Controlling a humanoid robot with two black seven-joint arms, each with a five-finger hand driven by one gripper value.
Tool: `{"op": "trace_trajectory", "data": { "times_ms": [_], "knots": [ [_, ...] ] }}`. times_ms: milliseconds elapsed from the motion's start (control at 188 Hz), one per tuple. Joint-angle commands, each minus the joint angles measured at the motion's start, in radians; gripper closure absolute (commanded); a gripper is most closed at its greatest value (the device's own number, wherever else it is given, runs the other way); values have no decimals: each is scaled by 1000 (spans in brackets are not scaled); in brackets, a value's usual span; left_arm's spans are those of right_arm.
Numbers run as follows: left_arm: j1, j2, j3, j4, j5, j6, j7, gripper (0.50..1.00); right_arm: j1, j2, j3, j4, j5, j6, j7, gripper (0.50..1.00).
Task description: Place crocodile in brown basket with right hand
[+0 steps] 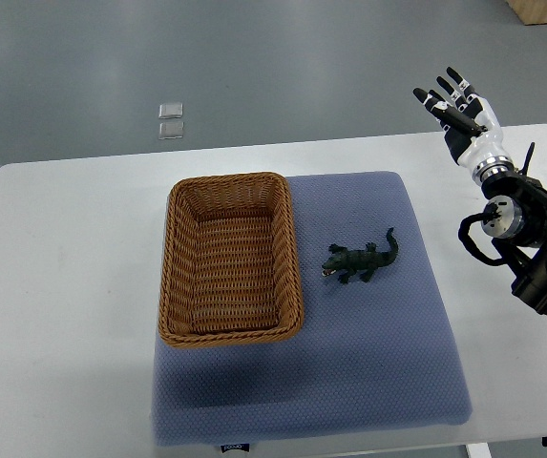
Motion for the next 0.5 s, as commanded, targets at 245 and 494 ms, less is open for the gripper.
{"op": "trace_trajectory", "data": {
  "times_ms": [245,494],
  "knots": [
    [-2,0,2,1,3,5,0,500,0,0,3,-1,0,0,0,574],
    [-3,0,-5,1,5,-1,0,500,0,-1,3,-1,0,0,0,572]
  ]
}}
